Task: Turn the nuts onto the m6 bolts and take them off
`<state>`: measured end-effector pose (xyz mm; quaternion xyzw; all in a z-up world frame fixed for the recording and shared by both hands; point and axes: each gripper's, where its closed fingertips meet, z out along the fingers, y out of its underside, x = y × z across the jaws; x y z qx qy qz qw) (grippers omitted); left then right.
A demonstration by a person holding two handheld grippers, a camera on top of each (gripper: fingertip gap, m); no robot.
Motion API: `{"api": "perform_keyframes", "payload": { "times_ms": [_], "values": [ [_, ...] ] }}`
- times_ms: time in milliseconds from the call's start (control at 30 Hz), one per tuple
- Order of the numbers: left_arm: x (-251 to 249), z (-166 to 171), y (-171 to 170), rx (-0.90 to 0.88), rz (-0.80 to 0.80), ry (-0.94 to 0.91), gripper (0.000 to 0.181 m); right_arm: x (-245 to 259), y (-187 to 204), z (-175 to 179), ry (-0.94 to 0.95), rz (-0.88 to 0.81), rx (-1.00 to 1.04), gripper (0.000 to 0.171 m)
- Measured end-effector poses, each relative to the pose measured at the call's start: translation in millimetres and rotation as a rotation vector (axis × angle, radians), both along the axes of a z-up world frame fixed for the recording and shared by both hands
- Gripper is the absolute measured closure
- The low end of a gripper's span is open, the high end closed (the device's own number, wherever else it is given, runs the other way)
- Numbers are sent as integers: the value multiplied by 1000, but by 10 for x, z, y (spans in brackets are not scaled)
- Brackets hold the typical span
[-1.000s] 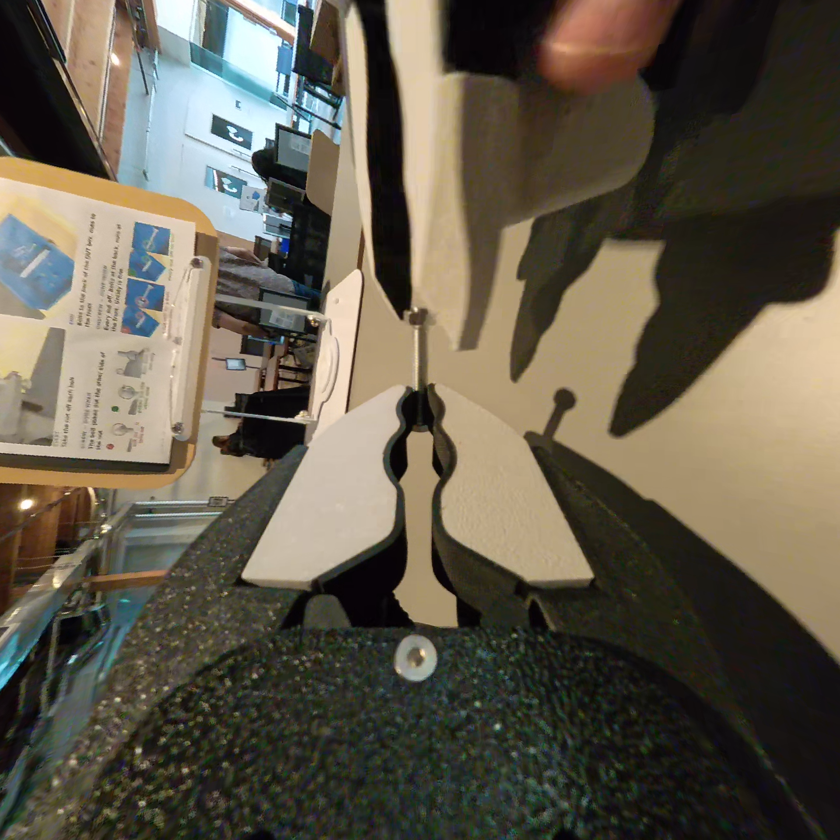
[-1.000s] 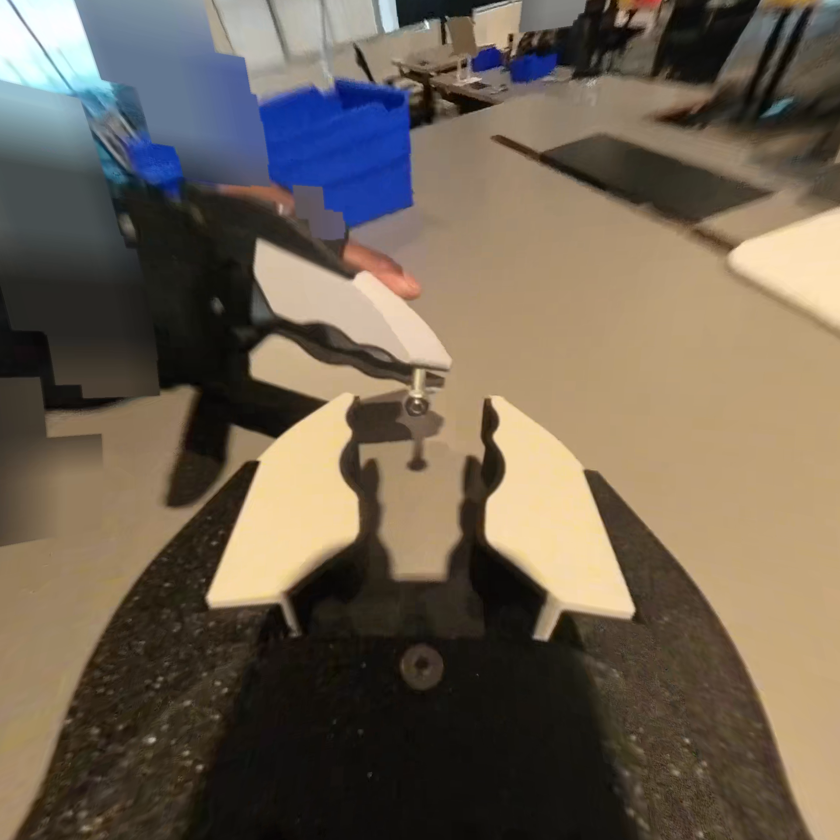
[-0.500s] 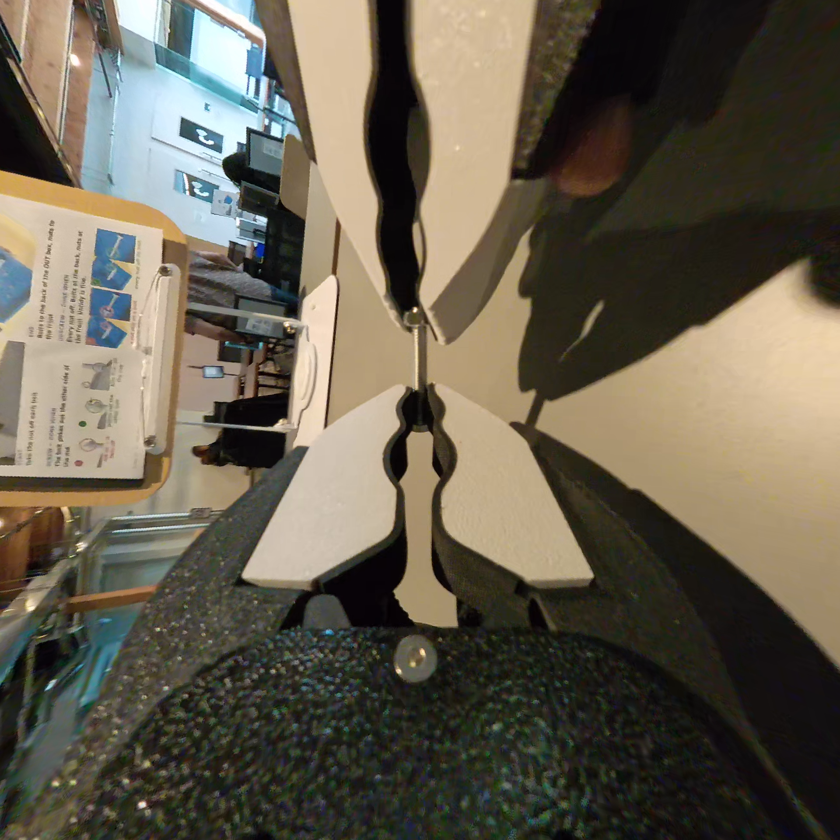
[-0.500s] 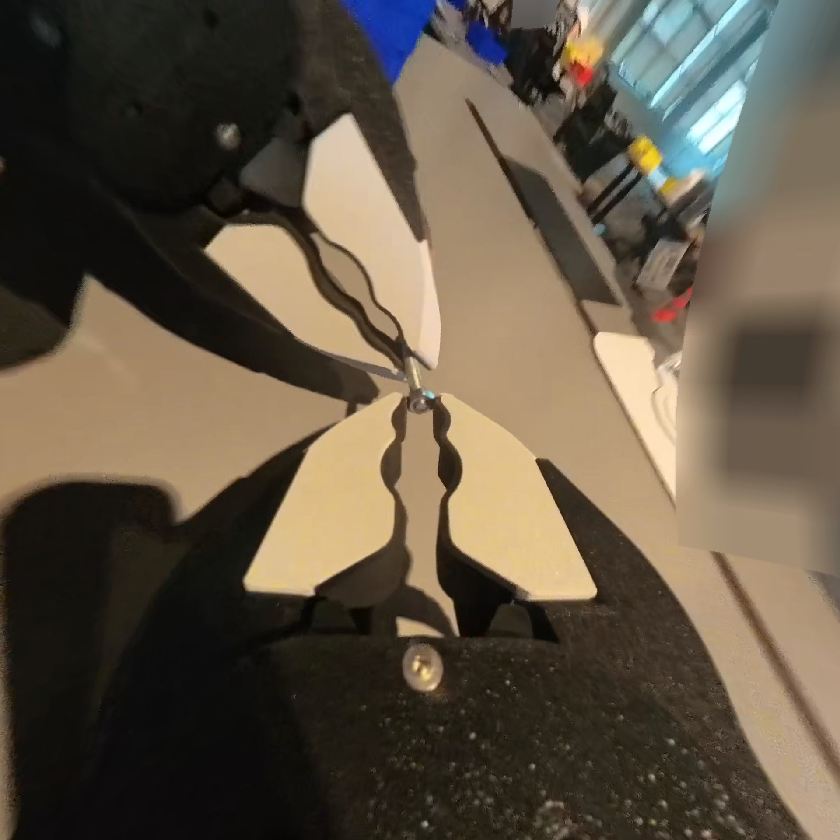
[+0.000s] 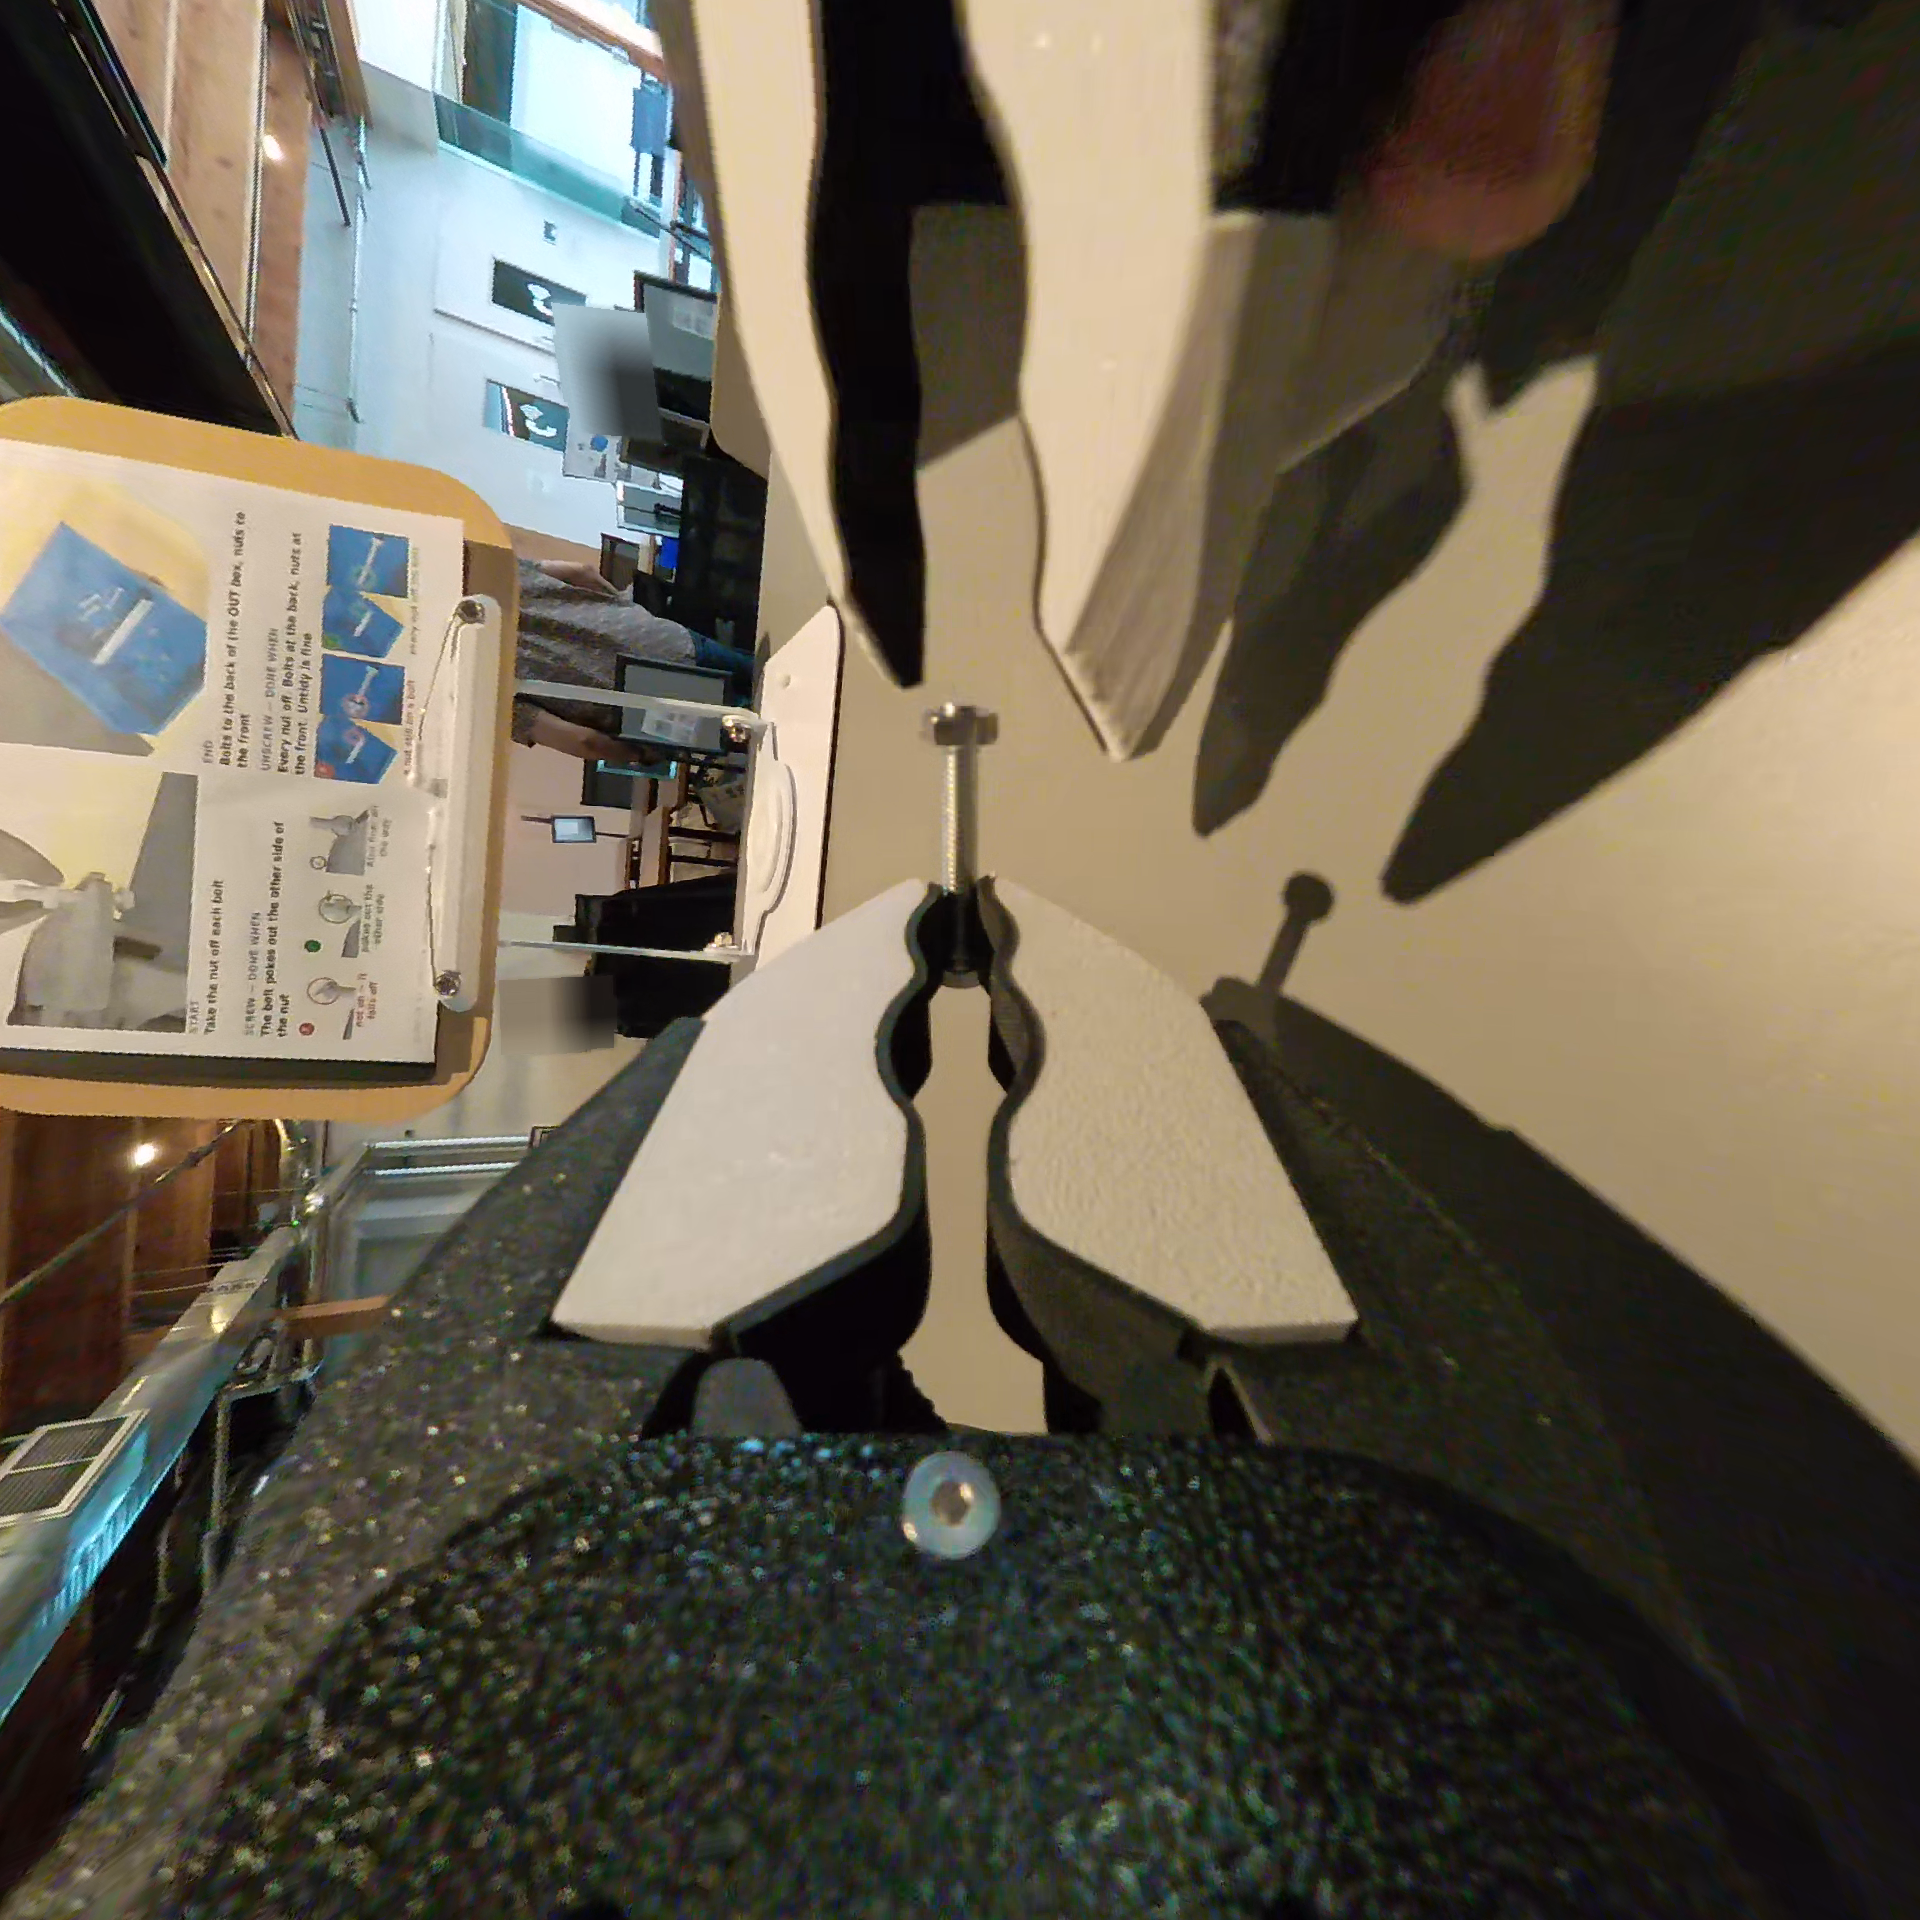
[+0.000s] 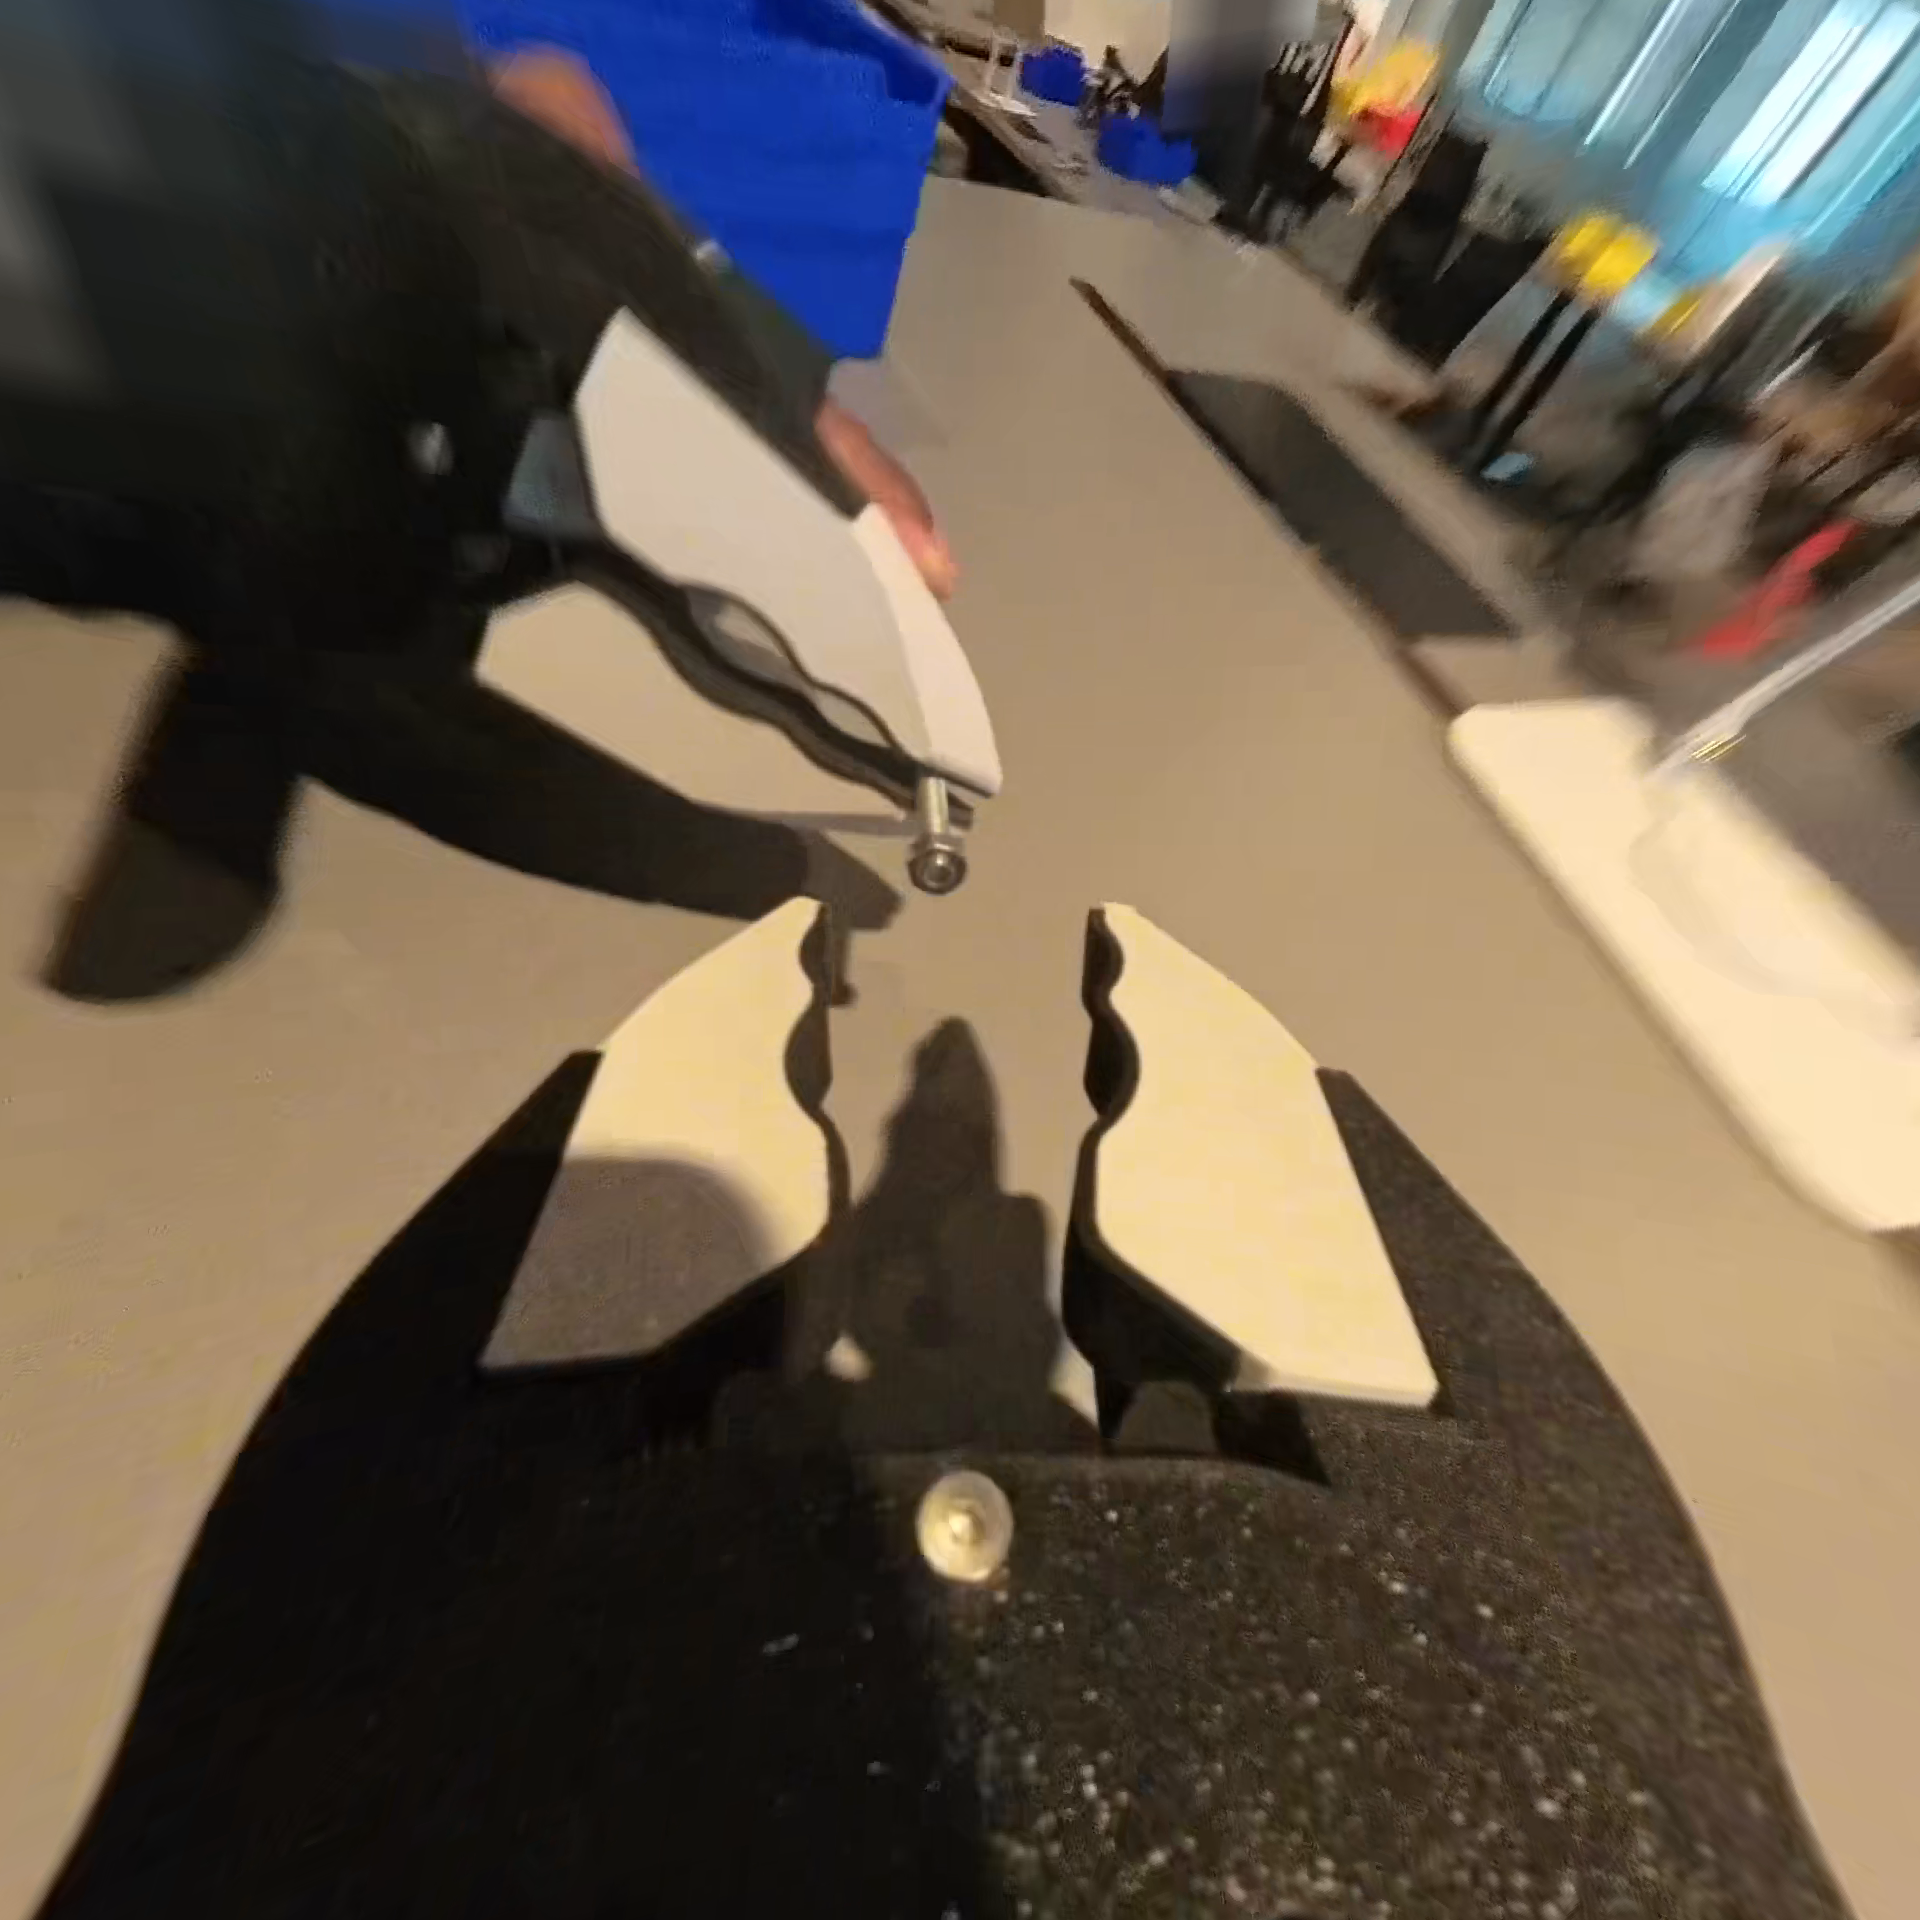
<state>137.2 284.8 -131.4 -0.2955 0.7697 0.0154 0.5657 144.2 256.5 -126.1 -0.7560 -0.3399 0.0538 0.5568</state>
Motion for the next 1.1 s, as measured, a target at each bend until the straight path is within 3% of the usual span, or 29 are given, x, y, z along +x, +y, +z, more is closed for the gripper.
{"api": "perform_keyframes", "payload": {
  "times_ms": [133,333,433,567,633,733,900,1100],
  "values": [
    [6,-28,-42,-21,-23,10,175,-45,-45,28,-322,32,219,134],
    [13,-50,-71,-12,-34,22,176,-69,-26,2,-258,13,174,160],
    [8,-66,-16,32,-10,31,175,-68,15,-50,-31,-52,-20,160],
    [10,-55,-2,55,-5,27,176,-122,-2,-28,539,-69,-334,160],
    [22,-28,-17,31,-2,6,176,-115,-18,38,624,-12,-347,160],
    [18,-13,9,-7,15,-8,176,-46,-1,133,473,0,-165,146],
    [7,-45,23,-106,15,-7,175,-10,-17,149,-81,11,174,141],
    [9,-77,-17,-124,-5,10,176,-21,6,12,-156,24,154,147]
  ]
}}
